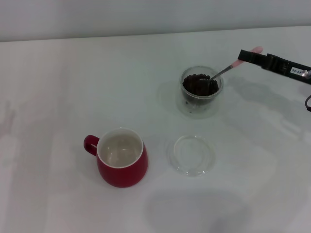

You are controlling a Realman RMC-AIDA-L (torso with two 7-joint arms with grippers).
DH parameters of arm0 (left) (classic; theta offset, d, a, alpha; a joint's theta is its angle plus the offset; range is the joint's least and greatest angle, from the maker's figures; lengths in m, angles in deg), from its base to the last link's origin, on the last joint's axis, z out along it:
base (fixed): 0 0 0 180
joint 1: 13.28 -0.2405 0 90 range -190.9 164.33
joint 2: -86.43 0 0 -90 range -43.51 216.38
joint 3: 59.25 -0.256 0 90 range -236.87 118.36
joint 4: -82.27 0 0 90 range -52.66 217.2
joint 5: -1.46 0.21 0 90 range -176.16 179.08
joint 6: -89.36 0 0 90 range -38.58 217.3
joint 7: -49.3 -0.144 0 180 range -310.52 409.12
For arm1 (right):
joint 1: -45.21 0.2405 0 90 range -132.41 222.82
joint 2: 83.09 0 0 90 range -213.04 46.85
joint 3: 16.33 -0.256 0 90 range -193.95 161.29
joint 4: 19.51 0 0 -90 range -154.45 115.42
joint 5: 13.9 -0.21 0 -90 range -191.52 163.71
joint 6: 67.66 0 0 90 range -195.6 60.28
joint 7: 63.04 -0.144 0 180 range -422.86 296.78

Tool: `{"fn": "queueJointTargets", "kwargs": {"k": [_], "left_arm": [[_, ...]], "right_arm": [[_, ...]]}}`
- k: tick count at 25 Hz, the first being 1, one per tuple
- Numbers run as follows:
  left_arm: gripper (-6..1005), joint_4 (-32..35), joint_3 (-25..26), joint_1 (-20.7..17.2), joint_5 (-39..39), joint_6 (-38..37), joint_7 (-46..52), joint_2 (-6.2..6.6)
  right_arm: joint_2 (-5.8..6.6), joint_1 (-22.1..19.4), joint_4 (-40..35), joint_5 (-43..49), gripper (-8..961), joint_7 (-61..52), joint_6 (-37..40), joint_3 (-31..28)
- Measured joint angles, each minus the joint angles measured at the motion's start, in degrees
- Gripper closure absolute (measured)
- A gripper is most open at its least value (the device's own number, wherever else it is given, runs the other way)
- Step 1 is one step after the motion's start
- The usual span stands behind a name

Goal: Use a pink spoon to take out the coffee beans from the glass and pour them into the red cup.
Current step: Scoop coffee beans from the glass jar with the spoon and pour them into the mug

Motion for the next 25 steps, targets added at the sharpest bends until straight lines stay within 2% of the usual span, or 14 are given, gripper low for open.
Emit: {"fn": "queueJointTargets", "kwargs": {"k": [12,20,25], "left_arm": [[104,-1.3,0.0,0.9,0.0,-0.1,-0.1,0.01],[103,-1.5,0.0,1.0,-0.1,-0.1,-0.1,0.09],[103,-2.1,0.0,1.0,-0.1,-0.1,-0.1,0.09]], "right_arm": [[0.07,0.1,0.2,0.7,809,-8.7,-1.0,0.2],[-0.6,0.6,0.2,1.4,809,-14.6,-4.3,-0.1],[-0.2,0.6,0.2,1.0,809,-18.0,-4.6,-0.6]]}}
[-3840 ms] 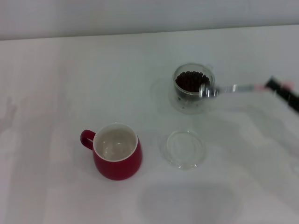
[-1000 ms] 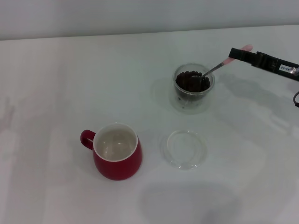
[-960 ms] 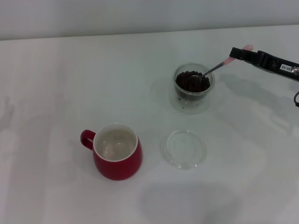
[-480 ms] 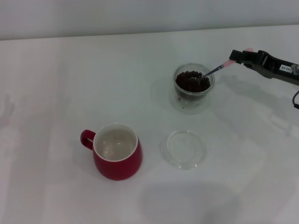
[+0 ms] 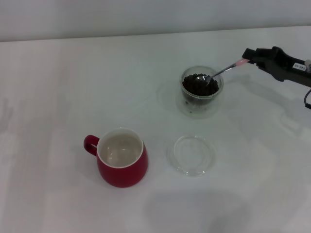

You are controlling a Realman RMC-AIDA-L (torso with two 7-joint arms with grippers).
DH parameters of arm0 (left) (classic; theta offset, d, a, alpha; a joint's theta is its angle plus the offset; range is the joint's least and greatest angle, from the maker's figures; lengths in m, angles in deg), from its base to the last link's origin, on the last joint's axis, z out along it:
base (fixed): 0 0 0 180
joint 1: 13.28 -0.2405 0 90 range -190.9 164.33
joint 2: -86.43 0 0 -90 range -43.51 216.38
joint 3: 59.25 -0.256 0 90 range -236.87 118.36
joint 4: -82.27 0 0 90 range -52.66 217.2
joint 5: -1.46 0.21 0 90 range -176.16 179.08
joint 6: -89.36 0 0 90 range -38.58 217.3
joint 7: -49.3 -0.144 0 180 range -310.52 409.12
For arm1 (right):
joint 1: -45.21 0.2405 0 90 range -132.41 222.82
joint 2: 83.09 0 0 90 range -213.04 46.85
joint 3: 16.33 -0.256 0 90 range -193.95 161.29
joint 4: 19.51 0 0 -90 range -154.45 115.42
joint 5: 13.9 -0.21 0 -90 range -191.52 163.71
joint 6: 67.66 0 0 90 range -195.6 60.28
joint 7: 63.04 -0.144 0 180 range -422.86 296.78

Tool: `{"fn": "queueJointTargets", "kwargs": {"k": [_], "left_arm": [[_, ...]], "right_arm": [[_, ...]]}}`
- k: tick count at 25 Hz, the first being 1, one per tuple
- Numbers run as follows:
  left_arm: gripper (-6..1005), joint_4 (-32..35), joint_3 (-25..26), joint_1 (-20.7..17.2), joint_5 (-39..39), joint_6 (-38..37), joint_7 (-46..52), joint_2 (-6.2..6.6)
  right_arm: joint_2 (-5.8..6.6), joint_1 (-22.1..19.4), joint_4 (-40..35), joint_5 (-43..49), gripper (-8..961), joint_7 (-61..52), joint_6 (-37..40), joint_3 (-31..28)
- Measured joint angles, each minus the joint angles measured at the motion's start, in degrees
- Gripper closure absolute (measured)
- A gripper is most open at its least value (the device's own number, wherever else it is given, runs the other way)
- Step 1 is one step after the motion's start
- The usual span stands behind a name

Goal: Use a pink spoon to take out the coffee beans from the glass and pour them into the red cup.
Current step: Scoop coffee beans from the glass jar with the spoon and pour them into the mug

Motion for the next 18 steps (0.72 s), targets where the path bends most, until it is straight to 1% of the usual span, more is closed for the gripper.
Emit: {"fn": "queueJointTargets", "kwargs": {"k": [6,12,13,14,18], "left_arm": [[104,-0.6,0.0,0.3,0.1,0.0,0.0,0.0],[106,-0.6,0.0,0.4,0.0,0.0,0.0,0.0],[106,-0.6,0.0,0.4,0.0,0.0,0.0,0.0],[105,-0.6,0.0,0.4,0.0,0.0,0.0,0.0],[104,-0.6,0.0,0.4,0.0,0.0,0.0,0.0]], "right_arm": [[0.96,0.0,0.2,0.2,809,-3.9,-0.2,-0.6],[2.09,0.9,2.8,0.3,808,-5.7,0.4,-0.6],[2.5,1.2,3.4,0.1,808,-6.3,1.0,-0.6],[2.5,1.2,3.4,0.1,808,-6.3,1.0,-0.6],[3.33,1.7,3.7,0.1,808,-7.7,3.4,-0.6]]}}
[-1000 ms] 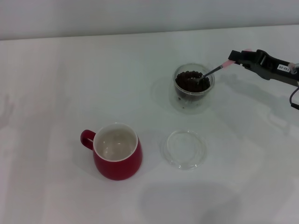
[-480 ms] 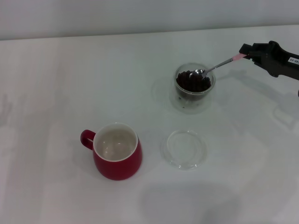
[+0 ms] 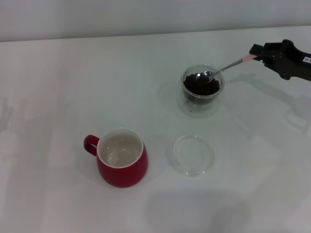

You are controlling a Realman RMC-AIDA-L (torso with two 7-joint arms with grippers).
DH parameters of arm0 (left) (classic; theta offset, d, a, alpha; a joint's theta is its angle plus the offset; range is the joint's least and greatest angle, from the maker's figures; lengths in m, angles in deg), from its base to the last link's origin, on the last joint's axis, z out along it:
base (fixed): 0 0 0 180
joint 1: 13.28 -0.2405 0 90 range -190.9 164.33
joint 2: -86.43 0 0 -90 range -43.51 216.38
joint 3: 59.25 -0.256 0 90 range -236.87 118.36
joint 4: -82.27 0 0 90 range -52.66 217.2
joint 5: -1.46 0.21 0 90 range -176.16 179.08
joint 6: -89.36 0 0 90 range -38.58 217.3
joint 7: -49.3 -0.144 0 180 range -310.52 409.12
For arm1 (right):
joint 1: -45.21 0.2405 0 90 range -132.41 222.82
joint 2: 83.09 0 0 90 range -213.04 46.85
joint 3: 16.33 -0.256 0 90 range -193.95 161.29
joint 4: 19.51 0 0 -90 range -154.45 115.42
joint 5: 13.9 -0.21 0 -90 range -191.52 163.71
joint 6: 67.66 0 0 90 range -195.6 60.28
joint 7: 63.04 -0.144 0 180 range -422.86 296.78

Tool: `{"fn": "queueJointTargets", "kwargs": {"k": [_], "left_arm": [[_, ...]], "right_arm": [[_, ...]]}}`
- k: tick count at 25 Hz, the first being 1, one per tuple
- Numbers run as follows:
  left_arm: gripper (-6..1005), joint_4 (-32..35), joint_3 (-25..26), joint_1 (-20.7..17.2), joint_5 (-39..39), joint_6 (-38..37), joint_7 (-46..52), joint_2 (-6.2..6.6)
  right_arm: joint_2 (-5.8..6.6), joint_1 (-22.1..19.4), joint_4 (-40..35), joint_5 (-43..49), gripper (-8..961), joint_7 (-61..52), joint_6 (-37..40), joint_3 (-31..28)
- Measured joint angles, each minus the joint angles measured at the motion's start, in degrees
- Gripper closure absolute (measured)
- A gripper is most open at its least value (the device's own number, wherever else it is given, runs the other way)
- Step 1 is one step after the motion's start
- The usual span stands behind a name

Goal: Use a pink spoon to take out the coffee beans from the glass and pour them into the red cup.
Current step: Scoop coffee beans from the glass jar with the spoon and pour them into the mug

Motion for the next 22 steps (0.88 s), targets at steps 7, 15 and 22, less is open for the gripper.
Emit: {"fn": "queueJointTargets", "kwargs": {"k": [7,15,22], "left_arm": [[106,0.0,0.0,0.0,0.0,0.0,0.0,0.0],[105,0.1,0.0,-0.2,0.0,0.0,0.0,-0.16],[105,0.5,0.0,-0.3,0.3,0.0,0.0,-0.25]], "right_arm": [[0.51,0.9,0.0,-0.1,808,-1.1,4.3,0.0],[1.15,2.5,-0.7,1.7,809,-4.5,13.0,2.4],[0.36,5.0,-0.5,3.2,809,-7.1,15.3,8.7]]}}
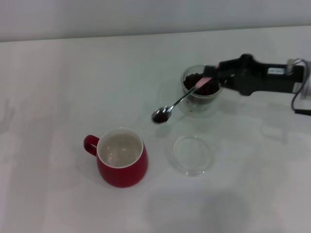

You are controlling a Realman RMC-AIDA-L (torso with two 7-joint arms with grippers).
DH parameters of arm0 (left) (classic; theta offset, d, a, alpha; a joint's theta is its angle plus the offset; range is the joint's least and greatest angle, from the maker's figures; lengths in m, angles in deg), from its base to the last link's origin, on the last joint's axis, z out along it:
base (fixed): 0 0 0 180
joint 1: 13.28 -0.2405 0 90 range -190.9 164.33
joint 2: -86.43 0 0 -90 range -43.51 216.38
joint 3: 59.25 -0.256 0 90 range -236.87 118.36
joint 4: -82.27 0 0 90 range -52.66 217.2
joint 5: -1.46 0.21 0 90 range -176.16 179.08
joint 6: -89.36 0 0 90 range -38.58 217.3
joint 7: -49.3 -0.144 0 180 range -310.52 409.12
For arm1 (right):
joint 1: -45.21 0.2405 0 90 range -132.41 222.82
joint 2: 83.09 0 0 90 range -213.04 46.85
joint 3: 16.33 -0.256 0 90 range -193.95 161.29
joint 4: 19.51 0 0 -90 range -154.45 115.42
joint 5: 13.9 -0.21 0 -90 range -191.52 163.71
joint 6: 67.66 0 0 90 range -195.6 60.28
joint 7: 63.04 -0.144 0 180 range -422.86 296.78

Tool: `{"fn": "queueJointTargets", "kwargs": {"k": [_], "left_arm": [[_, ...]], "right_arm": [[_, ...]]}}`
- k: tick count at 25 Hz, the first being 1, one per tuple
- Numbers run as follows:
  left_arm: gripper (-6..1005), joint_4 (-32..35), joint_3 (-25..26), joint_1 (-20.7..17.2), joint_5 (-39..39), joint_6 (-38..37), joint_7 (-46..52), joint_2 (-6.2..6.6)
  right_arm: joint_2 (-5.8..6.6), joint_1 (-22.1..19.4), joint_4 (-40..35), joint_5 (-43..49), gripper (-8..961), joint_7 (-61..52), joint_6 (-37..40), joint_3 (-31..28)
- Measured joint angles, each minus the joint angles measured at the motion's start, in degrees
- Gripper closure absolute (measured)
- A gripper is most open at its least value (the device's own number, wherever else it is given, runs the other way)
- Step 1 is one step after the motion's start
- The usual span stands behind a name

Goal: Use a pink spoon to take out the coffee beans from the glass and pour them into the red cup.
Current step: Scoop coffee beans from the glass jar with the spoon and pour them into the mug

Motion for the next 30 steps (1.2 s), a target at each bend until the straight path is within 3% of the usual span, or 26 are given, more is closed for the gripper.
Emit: {"fn": "queueJointTargets", "kwargs": {"k": [7,14,30], "left_arm": [[106,0.1,-0.2,-0.2,0.2,0.0,0.0,-0.02],[105,0.1,-0.3,-0.3,0.2,0.0,0.0,-0.02],[104,0.1,-0.2,0.3,0.2,0.0,0.4,0.05]], "right_arm": [[-2.48,2.8,0.3,0.2,808,-0.3,1.0,4.6],[-5.29,3.6,-0.3,0.2,809,2.1,-2.4,5.3],[-7.98,0.4,-3.8,-0.4,808,26.5,-4.0,4.9]]}}
